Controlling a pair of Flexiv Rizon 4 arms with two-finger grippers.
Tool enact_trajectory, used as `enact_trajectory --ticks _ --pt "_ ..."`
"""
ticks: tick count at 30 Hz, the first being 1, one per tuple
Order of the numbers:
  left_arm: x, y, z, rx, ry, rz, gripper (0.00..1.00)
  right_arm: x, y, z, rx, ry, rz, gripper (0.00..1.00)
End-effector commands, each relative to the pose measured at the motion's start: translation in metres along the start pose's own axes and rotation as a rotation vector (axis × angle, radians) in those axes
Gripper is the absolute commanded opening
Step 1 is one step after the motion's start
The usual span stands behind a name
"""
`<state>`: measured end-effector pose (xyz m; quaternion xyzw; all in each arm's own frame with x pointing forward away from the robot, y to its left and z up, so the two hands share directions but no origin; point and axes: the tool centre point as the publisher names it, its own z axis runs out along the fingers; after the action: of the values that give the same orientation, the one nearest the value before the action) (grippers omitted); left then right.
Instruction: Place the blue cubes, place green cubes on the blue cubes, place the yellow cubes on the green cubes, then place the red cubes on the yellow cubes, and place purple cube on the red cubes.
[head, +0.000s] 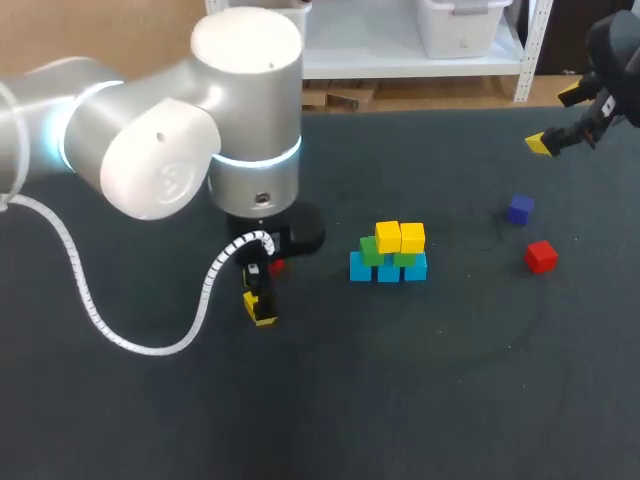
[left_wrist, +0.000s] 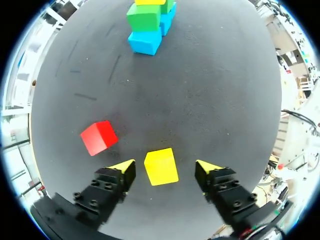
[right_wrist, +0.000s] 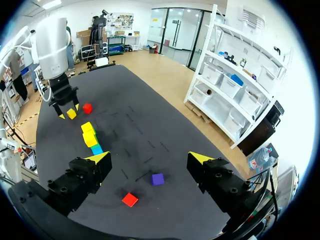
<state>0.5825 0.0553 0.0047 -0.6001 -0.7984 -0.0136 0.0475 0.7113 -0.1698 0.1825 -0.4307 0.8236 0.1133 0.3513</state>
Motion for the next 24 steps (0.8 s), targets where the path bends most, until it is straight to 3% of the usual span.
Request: enact_trajectory --ticks 1,4,8,16,24 --pt "-0.002 0.003 0.002 -0.001 0.017 -0.017 0.32 0.000 0.000 0.000 0.000 -0.001 0.000 1.00" --pt "0.000 0.004 0.002 -0.001 0.029 -0.041 0.26 0.000 0.000 0.000 0.000 -0.001 0.000 1.00" --pt "0.001 0.005 0.003 0.001 0.039 -0.054 0.00 0.000 0.000 0.000 0.000 -0.001 0.000 1.00" --pt "0.005 0.009 -0.004 -0.049 0.038 0.006 0.00 0.000 0.000 0.000 0.000 -0.001 0.000 1.00" --pt "0.015 0.037 -0.065 -0.164 0.013 0.147 0.00 0.000 0.000 0.000 0.000 -0.001 0.000 1.00"
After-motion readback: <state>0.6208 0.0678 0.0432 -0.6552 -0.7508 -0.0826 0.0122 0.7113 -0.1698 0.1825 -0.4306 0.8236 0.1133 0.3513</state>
